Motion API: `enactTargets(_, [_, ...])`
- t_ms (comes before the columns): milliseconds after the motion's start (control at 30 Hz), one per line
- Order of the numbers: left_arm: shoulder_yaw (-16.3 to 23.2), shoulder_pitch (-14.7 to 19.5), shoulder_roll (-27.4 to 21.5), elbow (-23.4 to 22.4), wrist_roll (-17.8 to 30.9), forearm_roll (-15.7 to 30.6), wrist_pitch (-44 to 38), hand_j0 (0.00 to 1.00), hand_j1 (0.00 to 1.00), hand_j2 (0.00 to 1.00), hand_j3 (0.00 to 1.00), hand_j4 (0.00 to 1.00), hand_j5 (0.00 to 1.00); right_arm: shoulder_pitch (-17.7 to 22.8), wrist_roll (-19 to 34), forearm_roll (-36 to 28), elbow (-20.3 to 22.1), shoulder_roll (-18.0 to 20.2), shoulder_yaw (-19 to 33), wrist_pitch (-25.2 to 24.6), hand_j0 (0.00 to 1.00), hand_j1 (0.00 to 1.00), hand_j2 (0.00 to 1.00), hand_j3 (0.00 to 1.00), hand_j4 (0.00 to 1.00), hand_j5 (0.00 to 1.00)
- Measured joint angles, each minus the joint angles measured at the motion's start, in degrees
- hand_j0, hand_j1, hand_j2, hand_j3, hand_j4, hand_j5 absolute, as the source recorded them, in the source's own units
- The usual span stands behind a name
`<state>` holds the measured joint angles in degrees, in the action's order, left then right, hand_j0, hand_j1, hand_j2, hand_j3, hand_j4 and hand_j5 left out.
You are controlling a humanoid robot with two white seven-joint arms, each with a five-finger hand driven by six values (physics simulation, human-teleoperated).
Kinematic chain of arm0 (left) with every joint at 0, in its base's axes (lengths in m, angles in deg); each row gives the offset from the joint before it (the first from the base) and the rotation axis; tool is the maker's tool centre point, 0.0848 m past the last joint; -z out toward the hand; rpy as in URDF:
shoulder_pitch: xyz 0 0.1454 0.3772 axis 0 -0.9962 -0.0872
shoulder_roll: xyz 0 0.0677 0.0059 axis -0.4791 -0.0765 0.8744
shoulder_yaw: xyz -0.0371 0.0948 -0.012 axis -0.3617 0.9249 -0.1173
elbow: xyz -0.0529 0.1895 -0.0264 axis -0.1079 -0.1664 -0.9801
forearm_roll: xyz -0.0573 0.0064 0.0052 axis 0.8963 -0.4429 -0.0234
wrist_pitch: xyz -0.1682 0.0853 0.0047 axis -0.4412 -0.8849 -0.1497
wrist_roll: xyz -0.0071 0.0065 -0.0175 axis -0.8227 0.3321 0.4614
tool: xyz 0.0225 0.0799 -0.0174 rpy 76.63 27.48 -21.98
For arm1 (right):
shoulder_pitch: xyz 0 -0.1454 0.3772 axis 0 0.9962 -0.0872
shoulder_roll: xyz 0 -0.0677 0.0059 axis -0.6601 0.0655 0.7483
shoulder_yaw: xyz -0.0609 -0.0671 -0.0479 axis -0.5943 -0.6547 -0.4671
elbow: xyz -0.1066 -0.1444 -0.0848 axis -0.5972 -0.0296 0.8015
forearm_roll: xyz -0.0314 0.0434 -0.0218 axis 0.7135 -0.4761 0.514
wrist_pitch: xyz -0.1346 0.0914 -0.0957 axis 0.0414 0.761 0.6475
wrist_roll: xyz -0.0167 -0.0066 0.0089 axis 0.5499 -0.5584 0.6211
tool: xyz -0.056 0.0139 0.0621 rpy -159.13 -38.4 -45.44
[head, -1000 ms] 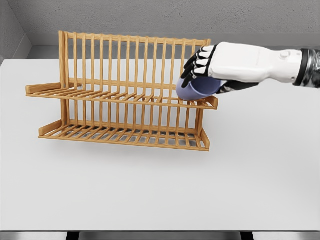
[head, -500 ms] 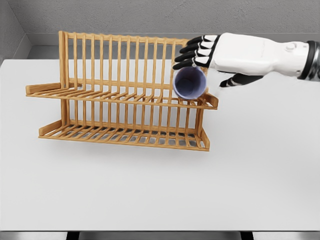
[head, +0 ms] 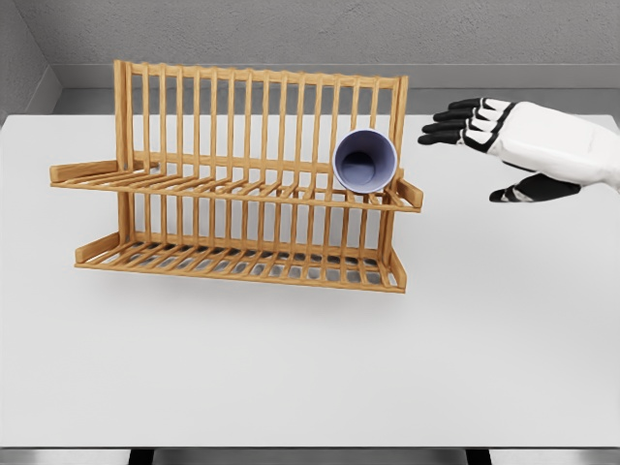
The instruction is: Right arm put cup on second shelf
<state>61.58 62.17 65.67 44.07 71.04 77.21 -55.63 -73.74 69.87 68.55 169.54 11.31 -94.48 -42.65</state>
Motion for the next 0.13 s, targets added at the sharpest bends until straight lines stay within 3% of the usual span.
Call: enactTargets(133, [-0.03,0.62,0.00,0.16,-0.15,0.31,0.05,1.00,1.00,1.00,1.00,1.00,1.00,0.00,0.00,0.78,-0.39,-1.59,1.23,0.00,1.00,1.00,1.00,1.00,1.00,1.00])
